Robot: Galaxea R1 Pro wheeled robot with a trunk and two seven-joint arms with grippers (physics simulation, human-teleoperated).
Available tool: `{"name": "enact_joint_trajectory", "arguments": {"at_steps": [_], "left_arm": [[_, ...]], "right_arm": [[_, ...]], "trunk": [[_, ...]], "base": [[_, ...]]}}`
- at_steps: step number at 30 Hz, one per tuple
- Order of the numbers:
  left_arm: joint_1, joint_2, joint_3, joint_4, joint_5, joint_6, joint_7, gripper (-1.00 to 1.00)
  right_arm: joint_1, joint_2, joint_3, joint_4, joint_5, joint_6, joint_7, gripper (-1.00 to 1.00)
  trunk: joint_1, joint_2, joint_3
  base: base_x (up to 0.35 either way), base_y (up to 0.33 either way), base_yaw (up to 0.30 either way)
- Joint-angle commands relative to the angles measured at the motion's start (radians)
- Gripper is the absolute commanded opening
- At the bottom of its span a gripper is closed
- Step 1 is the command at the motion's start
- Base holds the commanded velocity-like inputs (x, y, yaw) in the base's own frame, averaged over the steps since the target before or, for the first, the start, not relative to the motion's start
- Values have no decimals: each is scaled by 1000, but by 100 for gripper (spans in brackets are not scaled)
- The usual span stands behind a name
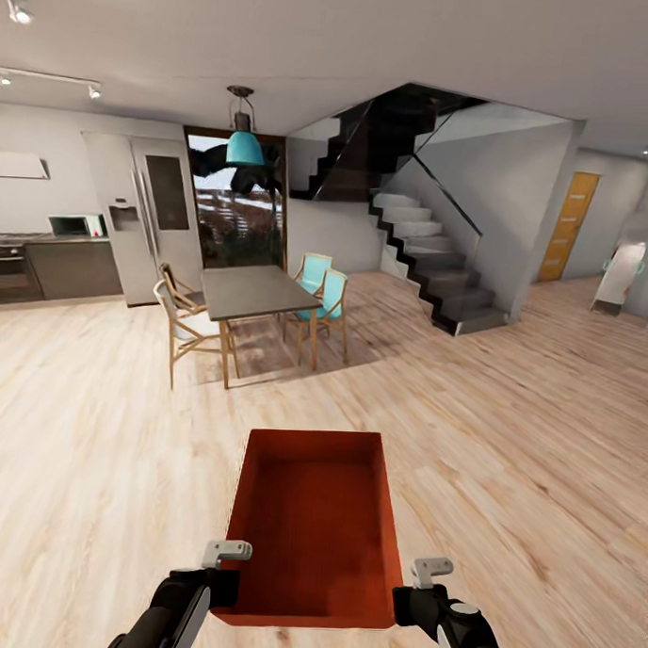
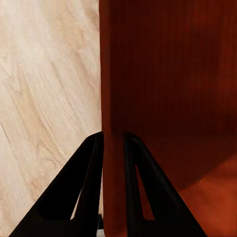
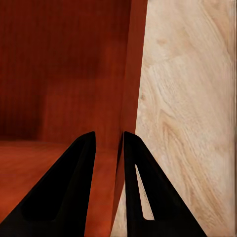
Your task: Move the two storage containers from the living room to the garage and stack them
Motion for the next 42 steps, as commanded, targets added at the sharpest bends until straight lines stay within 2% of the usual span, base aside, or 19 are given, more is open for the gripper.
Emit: {"name": "enact_joint_trajectory", "arguments": {"at_steps": [1,42], "left_arm": [[-1,0,29,-6,-2,6,3,-100],[-1,2,37,-6,-2,6,3,-100]], "right_arm": [[0,0,1,-1,-7,7,10,-100],[0,0,1,-1,-7,7,10,-100]], "trunk": [[1,-2,-2],[1,-2,-2]], "base": [[324,0,-278],[324,-95,-265]]}}
